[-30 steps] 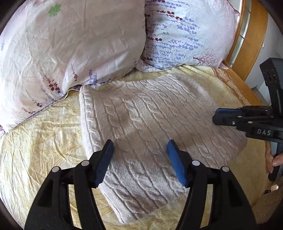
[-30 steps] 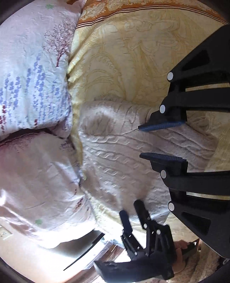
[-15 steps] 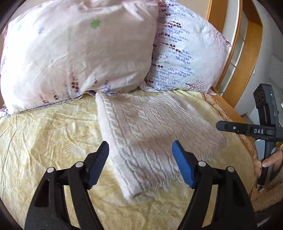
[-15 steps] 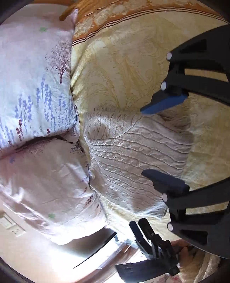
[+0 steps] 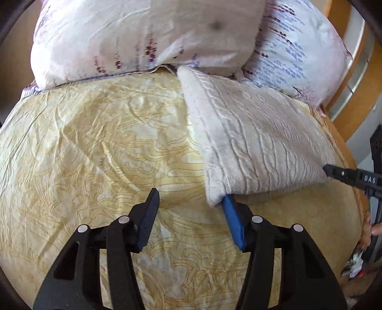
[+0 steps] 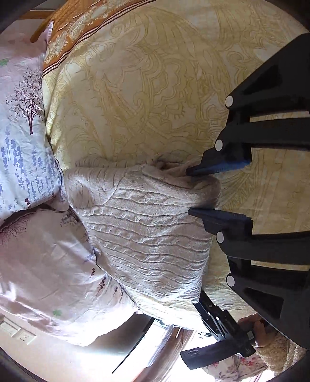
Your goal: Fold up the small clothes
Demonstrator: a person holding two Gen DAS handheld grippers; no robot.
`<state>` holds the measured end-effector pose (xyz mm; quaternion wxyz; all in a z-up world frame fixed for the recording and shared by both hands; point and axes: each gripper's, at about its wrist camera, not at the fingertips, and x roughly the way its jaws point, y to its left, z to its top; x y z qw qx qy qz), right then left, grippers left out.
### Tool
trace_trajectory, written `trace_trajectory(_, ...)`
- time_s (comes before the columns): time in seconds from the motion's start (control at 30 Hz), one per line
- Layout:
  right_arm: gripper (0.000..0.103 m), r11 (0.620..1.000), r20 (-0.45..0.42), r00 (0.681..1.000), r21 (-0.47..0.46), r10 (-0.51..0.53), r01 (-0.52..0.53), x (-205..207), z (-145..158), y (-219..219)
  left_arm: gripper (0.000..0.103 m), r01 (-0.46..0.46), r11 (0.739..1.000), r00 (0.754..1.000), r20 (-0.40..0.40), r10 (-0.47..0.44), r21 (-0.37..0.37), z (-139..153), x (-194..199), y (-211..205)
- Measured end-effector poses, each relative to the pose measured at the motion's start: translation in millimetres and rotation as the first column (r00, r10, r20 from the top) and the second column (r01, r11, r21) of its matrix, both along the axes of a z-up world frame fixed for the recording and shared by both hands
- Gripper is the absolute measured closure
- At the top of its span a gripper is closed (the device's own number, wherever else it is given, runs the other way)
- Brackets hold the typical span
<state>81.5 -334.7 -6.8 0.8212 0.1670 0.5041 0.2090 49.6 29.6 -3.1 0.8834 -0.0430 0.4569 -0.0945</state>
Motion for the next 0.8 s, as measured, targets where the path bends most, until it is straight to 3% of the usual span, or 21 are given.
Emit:
trace_trajectory(0.17,0.079,0.994,0.040,0.999,-0.112,-0.010,0.015,-7,-1,10,0.049,-0.070,0.997,0.998,-0.004,0.070,-0.028,-1,-4,7)
trace_trajectory(0.23,0.079,0.986,0.072,0.997,-0.169,0.012,0.001,-13,5,16,0.051,-0.026,1.000,1.000,0.013,0.026,-0.016,5,-12,0)
trace_trajectory(0.33,0.079,0.989,0.202,0.979,-0.143,-0.003,0.032,-31,27,13,0.042,0.081,0.997,0.982,0.172,-0.081,0.011,37,-36,-19)
trace_trajectory(0.37,0.079,0.989,0.252,0.968,-0.141,-0.013,0.050,-36,37,12,0.030,0.106,0.994,0.969,0.223,-0.107,0.017,49,-42,-27)
trace_trajectory(0.43,0.079,0.988,0.310,0.951,-0.141,-0.013,0.060,-37,47,13,0.024,0.144,0.989,0.954,0.261,-0.145,0.024,63,-38,-46)
trace_trajectory(0.53,0.079,0.987,0.300,0.954,-0.160,0.016,0.034,-28,44,20,0.025,0.147,0.989,0.966,0.217,-0.142,-0.005,63,-13,-71)
trace_trajectory(0.67,0.079,0.976,0.258,0.964,-0.216,0.069,-0.012,-25,29,34,0.042,0.143,0.990,0.980,0.138,-0.143,0.008,45,7,-93)
trace_trajectory(0.8,0.079,0.967,0.191,0.979,-0.255,0.074,-0.024,-21,11,37,0.045,0.126,0.992,0.989,0.070,-0.127,0.019,26,11,-95)
